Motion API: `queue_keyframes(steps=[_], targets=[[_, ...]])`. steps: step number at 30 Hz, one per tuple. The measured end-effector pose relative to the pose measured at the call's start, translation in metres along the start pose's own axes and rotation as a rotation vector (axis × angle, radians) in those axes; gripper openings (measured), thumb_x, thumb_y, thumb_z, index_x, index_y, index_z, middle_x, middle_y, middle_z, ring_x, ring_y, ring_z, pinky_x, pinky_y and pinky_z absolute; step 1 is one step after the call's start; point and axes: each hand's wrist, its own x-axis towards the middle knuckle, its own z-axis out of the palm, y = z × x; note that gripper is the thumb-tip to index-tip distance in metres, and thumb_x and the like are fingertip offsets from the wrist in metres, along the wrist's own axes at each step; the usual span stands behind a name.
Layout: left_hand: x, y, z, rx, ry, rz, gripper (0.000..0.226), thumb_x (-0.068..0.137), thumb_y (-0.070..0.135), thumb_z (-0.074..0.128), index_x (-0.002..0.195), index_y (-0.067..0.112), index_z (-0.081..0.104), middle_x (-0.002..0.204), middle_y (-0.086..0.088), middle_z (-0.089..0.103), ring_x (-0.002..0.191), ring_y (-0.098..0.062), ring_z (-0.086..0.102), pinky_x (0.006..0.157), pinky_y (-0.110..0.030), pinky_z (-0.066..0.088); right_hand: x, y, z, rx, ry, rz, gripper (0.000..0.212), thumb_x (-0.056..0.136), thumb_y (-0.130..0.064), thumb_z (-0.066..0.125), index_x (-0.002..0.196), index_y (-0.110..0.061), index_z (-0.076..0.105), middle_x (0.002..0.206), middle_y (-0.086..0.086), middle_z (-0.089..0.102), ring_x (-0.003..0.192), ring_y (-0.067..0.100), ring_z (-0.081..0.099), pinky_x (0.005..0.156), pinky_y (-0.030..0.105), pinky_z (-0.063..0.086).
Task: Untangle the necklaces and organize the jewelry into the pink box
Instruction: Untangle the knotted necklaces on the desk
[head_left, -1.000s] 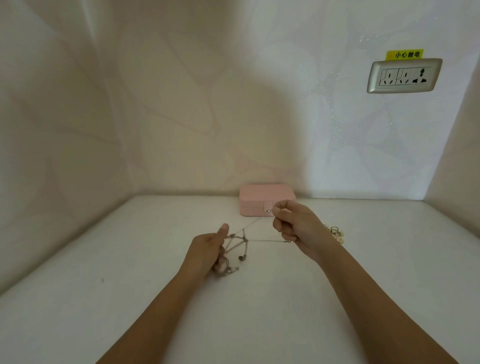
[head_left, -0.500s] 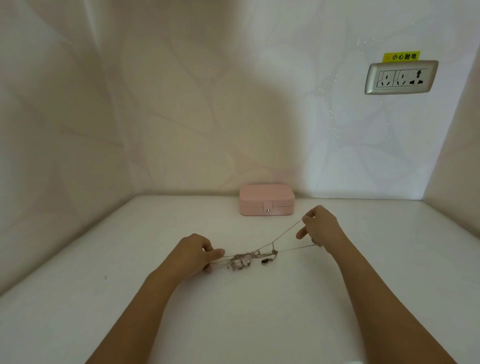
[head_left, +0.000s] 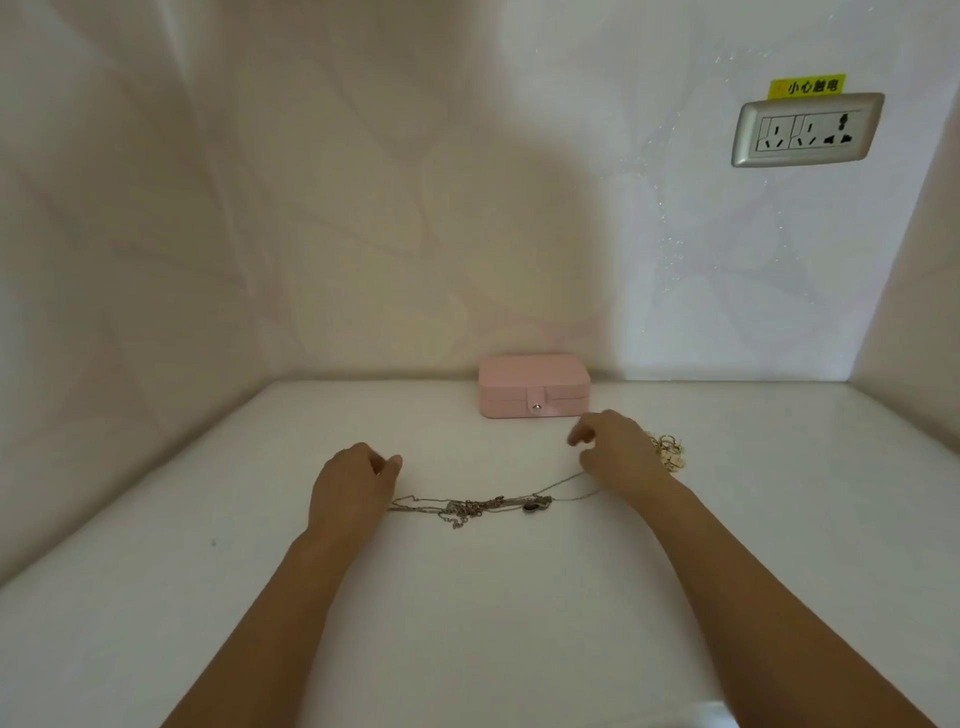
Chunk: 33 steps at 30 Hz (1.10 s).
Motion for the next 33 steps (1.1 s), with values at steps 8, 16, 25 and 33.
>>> queue_keyframes(steps=[8,16,25,33], targets=[[-0.013,0.020,0.015,-0.214,-0.515,0.277,0.007,0.072,0.028,0.080,0.075,0.028,0.073,0.074,0.006,0.070,0.066,-0.002,0.059,0.066,-0.019,0.044,-0.022,-0.041,0.031,0.186,-0.328,-0.403,0.007,0.080,-0.023,0.073,0.086,-0.019,0.073,0.091,-0.002,0.064,0.083,0.010,0.059,0.075,0.024,0.048],[-0.014,0.029,0.018,-0.464,-0.436,0.174,0.019,0.090,0.018,0.062,0.078,0.005,0.067,0.067,0.001,0.067,0.061,-0.010,0.057,0.061,-0.018,0.045,-0.022,-0.047,0.029,0.582,-0.415,-0.196,0.015,0.089,-0.008,0.058,0.077,-0.016,0.058,0.060,-0.012,0.057,0.052,0.002,0.049,0.053,0.019,0.040],[-0.020,0.056,0.011,-1.457,-0.568,-0.207,0.035,0.092,0.010,0.041,0.061,0.011,0.057,0.071,-0.005,0.059,0.070,-0.018,0.059,0.077,-0.031,0.050,-0.018,-0.054,0.011,1.462,-0.556,0.006,0.025,0.094,-0.003,0.044,0.072,-0.011,0.052,0.070,0.004,0.056,0.065,0.016,0.056,0.067,0.028,0.048],[-0.016,0.052,0.004,-1.694,-0.499,-0.289,0.029,0.090,0.015,0.046,0.062,0.011,0.050,0.077,-0.012,0.067,0.085,-0.026,0.068,0.087,-0.040,0.055,-0.017,-0.053,0.005,1.749,-0.487,0.108,0.003,0.080,-0.010,0.054,0.078,-0.009,0.055,0.072,0.007,0.061,0.070,0.019,0.063,0.079,0.036,0.054]])
